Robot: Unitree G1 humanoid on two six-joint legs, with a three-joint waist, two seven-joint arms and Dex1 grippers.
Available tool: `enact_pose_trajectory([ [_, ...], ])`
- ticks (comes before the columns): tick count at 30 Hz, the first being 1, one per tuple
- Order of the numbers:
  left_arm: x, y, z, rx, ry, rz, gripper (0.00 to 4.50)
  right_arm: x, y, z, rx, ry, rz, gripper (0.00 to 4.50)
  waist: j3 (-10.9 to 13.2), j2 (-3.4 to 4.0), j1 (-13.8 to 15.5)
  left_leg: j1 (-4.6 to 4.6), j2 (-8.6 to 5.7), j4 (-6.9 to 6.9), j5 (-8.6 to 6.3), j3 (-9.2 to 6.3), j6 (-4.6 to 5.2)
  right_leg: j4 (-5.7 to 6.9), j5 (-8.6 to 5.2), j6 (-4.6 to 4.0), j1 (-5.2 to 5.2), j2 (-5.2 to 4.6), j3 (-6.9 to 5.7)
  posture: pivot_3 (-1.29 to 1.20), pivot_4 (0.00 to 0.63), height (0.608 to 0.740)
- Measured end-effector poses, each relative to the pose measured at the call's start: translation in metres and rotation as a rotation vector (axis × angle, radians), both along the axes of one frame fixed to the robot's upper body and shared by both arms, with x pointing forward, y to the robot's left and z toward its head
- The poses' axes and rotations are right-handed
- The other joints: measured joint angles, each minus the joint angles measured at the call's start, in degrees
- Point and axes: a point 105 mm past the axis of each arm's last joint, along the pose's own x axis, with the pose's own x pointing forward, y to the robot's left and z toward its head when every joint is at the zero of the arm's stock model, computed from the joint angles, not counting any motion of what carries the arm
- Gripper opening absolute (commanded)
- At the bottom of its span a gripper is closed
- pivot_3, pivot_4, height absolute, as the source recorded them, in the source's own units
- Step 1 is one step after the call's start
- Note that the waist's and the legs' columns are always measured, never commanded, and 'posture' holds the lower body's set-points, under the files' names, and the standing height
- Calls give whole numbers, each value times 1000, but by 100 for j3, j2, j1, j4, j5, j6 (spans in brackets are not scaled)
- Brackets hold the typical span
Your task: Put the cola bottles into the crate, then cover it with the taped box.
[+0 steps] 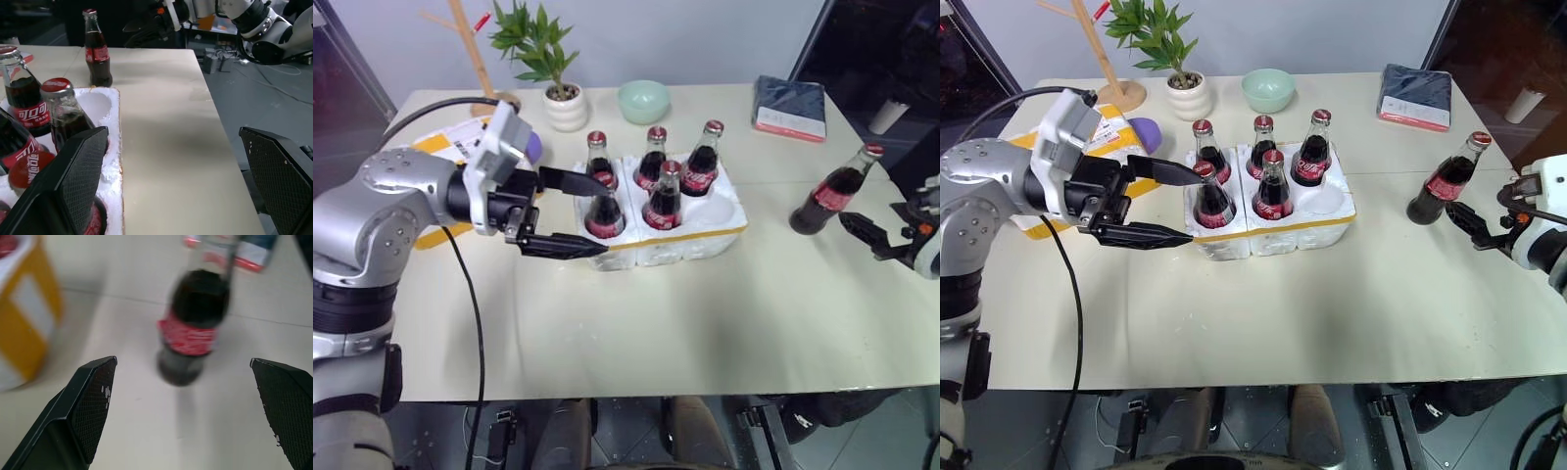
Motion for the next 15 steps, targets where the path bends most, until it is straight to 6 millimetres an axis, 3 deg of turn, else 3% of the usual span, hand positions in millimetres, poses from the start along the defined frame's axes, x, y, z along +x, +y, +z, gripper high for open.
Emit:
enact_pose_trajectory([
  [5,1,-3,-3,8,0,-3,4500,22,2,-12,57,-31,8,4472,1,1,4,-1,0,-1,0,0,0,0,0,0,-1,0,0,0,150,739],
  [11,-1,-5,-2,16,-17,-7,4500,46,-9,-24,136,-66,-39,4472,1,2,1,0,0,-4,0,-1,0,-1,0,0,-1,0,0,0,150,739],
  [15,-1,-5,-1,24,-25,2,4500,59,-2,-31,173,-75,-3,4472,3,4,-4,-1,0,-4,0,-1,0,-1,0,0,-1,0,0,0,150,739],
])
